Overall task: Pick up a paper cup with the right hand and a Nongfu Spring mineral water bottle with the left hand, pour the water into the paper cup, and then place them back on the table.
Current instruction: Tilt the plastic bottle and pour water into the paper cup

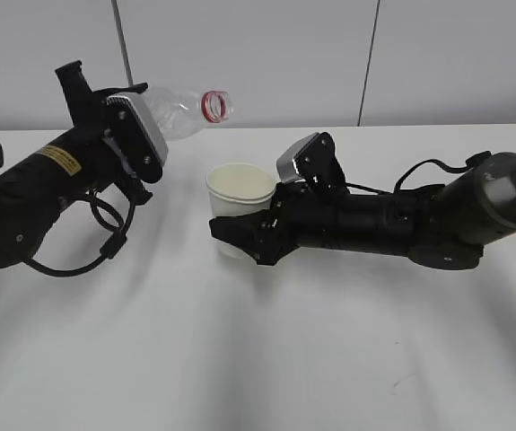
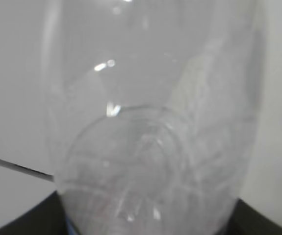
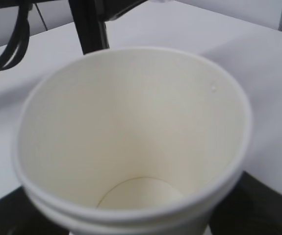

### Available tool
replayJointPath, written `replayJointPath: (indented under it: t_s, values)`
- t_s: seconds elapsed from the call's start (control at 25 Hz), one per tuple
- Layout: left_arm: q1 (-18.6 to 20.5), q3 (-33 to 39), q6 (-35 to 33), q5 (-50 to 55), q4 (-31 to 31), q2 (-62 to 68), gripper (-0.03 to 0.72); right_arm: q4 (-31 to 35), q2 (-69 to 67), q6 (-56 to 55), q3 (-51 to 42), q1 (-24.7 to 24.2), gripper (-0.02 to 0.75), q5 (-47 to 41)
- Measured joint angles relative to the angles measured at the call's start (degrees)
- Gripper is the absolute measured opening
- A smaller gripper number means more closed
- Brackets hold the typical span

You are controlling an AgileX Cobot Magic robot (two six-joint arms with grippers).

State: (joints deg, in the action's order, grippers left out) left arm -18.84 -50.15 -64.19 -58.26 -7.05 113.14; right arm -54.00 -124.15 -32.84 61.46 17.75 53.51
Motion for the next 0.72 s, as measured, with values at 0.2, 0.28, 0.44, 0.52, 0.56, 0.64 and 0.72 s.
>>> replayJointPath:
  t_s: [0.2, 0.28, 0.44, 0.52, 0.56, 0.64, 0.72]
  values:
    - [0.0, 0.0, -0.6, -1.4, -1.3, 0.0, 0.363, 1.0, 0.0, 0.0, 0.0, 0.0, 0.531, -0.4]
    - [0.0, 0.0, -2.2, -1.4, -1.6, 0.0, 0.363, 1.4, 0.0, 0.1, 0.0, 0.0, 0.531, -0.5]
    - [0.0, 0.0, -5.3, -1.4, -1.8, 0.0, 0.362, 1.6, 0.0, 0.1, 0.0, 0.0, 0.531, -0.5]
    - [0.0, 0.0, -6.7, -1.4, -1.8, 0.0, 0.362, 1.6, 0.0, 0.1, 0.0, 0.0, 0.531, -0.5]
    - [0.0, 0.0, -7.1, -1.4, -1.8, 0.0, 0.362, 1.6, 0.0, 0.1, 0.0, 0.0, 0.531, -0.5]
    - [0.0, 0.0, -7.6, -1.4, -1.8, 0.0, 0.362, 1.7, 0.0, 0.1, 0.0, 0.0, 0.531, -0.5]
    - [0.0, 0.0, -8.0, -1.4, -1.8, 0.0, 0.362, 1.7, 0.0, 0.1, 0.0, 0.0, 0.531, -0.5]
